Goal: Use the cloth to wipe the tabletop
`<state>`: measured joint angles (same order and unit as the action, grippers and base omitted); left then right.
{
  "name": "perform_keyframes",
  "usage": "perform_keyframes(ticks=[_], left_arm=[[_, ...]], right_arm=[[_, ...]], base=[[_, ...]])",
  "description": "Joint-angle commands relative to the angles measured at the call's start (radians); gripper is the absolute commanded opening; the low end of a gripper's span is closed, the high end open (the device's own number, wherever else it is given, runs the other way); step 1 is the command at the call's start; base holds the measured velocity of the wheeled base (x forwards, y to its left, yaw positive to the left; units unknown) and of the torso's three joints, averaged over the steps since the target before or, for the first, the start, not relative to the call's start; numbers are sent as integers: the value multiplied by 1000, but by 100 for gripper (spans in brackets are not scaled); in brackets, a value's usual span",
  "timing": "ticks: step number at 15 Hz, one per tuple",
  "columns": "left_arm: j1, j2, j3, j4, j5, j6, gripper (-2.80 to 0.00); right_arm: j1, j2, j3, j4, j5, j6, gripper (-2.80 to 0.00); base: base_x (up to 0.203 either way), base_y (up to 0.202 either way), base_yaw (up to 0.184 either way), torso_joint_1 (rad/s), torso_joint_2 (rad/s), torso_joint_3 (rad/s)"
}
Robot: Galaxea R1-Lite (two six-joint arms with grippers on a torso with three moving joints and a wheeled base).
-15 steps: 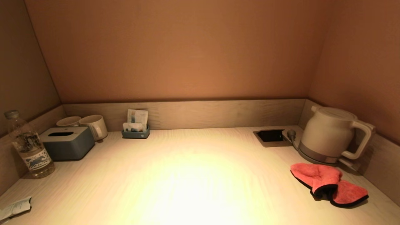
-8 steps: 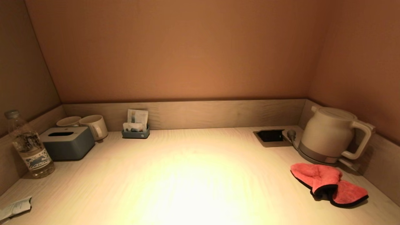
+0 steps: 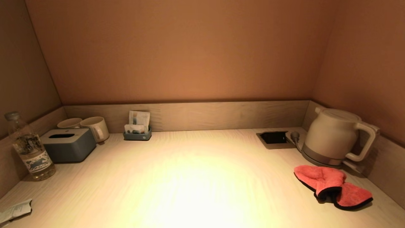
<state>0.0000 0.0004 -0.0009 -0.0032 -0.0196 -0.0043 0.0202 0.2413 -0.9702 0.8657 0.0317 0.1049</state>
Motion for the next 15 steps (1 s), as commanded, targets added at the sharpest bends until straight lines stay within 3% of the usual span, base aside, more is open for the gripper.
perform_keyframes(ticks=[1,7,11,15], left_arm=[[-1,1,1,-1,0,0,-280],[0,1,-1,-1,0,0,-280],[-1,0,-1,0,0,0,-280],[-1,1,-1,-1,0,0,-280]], right_arm=[[-5,0,4,5,2,-1,-280],[-29,-96,157,-57,9,-33,-280],[-27,-236,368,-342,-35,-141,-280],[-27,-240,513,-540,-81,-152,-280]], base=[[0,0,0,0,0,0],[0,0,0,0,0,0],[0,0,0,0,0,0],[0,0,0,0,0,0]])
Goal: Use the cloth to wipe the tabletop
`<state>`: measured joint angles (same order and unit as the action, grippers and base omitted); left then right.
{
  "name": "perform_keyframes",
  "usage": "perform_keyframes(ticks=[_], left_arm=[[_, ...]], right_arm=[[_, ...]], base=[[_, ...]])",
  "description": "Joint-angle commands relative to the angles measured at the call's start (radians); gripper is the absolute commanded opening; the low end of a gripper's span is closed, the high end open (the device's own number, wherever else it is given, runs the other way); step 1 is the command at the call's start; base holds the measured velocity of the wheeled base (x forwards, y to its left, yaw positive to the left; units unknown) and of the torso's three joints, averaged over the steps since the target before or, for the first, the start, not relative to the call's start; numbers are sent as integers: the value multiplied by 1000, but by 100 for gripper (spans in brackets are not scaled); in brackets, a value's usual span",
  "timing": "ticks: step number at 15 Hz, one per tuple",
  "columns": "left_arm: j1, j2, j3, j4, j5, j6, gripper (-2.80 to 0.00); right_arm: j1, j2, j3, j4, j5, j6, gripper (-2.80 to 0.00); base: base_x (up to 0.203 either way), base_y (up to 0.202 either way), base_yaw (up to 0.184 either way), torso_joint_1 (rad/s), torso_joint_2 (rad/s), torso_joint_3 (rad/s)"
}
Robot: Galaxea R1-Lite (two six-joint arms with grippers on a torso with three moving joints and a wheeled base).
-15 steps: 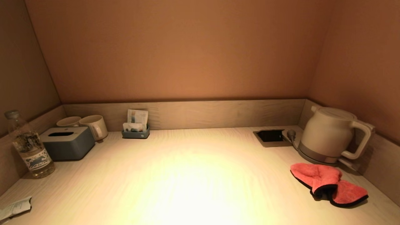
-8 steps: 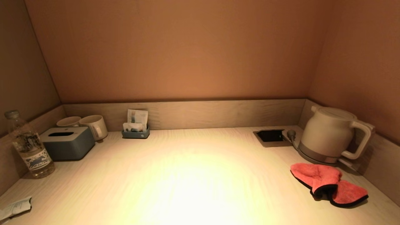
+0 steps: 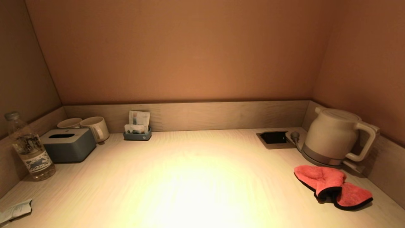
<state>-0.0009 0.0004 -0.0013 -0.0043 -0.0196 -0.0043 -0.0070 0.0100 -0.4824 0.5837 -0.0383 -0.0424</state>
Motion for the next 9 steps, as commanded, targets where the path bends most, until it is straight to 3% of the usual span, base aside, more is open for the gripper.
perform_keyframes(ticks=[1,6,9], left_arm=[[1,1,0,1,0,0,-280],[1,0,0,0,0,0,-280],[0,0,1,1,0,0,-280]], right_arm=[[0,-8,75,-310,-14,-6,-280],[1,-8,255,-581,-12,-16,-280],[0,-8,327,-655,-10,-81,-280]], base=[[0,0,0,0,0,0],[0,0,0,0,0,0],[0,0,0,0,0,0]])
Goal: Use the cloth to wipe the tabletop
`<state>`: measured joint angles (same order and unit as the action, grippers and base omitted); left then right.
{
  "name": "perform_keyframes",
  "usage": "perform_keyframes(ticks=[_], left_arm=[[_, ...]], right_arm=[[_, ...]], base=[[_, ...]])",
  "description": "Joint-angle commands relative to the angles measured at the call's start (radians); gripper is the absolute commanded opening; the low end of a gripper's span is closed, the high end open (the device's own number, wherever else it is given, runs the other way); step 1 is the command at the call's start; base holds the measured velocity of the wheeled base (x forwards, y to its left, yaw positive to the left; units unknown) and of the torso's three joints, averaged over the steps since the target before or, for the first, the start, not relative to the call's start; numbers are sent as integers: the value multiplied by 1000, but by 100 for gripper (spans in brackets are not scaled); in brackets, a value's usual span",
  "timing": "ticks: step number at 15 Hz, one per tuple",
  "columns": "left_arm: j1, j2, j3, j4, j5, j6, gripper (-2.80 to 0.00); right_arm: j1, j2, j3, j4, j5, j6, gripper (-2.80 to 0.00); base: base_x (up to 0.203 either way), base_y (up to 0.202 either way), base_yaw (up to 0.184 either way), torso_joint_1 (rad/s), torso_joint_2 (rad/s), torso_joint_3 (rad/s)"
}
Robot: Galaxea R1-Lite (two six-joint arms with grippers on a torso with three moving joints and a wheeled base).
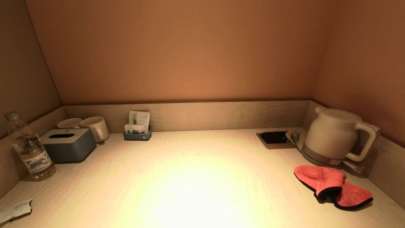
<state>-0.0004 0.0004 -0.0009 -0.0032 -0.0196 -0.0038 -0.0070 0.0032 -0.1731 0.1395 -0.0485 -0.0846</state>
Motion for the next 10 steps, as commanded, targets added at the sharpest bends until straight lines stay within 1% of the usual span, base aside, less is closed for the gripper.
perform_keyframes(ticks=[1,6,10], left_arm=[[0,1,1,0,0,-1,-280],[0,1,1,-1,0,-1,-280],[0,1,1,-1,0,-1,-280]], right_arm=[[0,-2,47,-239,1,-54,-280],[0,-2,162,-298,2,-55,-280],[0,-3,173,-263,4,-49,-280]], base=[[0,0,0,0,0,0],[0,0,0,0,0,0],[0,0,0,0,0,0]])
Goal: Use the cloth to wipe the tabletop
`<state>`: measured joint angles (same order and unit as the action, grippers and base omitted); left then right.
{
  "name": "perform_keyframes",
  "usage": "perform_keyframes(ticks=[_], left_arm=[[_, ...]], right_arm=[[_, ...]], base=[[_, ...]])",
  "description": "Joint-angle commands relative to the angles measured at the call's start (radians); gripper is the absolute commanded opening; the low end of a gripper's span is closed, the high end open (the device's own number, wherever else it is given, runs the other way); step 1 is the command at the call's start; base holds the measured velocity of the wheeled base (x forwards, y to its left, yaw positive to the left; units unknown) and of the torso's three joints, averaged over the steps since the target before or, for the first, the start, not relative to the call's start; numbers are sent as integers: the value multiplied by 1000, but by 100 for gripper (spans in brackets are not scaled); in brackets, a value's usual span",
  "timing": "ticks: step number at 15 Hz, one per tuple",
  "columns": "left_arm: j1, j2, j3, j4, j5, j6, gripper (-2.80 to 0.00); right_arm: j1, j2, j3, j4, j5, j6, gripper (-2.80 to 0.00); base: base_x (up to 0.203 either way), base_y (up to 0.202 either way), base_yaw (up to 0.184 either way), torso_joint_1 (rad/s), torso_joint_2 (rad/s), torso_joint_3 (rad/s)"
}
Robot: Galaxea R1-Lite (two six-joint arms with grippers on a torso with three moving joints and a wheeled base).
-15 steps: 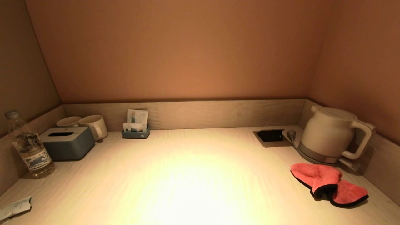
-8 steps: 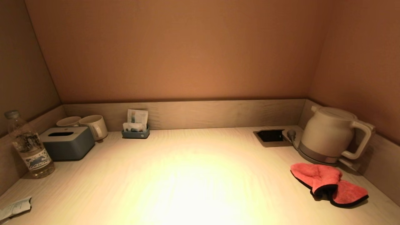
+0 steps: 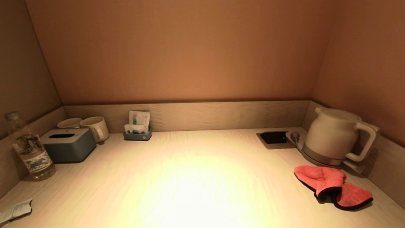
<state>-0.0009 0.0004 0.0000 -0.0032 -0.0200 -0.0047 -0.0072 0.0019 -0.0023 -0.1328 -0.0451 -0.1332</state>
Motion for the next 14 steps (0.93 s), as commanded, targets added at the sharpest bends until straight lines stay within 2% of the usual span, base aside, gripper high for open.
perform_keyframes(ticks=[1,6,8,14], left_arm=[[0,1,0,-1,0,0,-280],[1,1,-1,0,0,0,-280],[1,1,-1,-1,0,0,-280],[1,1,0,0,0,0,-280]], right_arm=[[1,-2,2,11,1,0,-280],[1,-2,-2,150,64,47,-280],[1,-2,1,145,59,72,-280],[0,-2,2,145,57,73,-280]], base=[[0,0,0,0,0,0],[0,0,0,0,0,0],[0,0,0,0,0,0],[0,0,0,0,0,0]])
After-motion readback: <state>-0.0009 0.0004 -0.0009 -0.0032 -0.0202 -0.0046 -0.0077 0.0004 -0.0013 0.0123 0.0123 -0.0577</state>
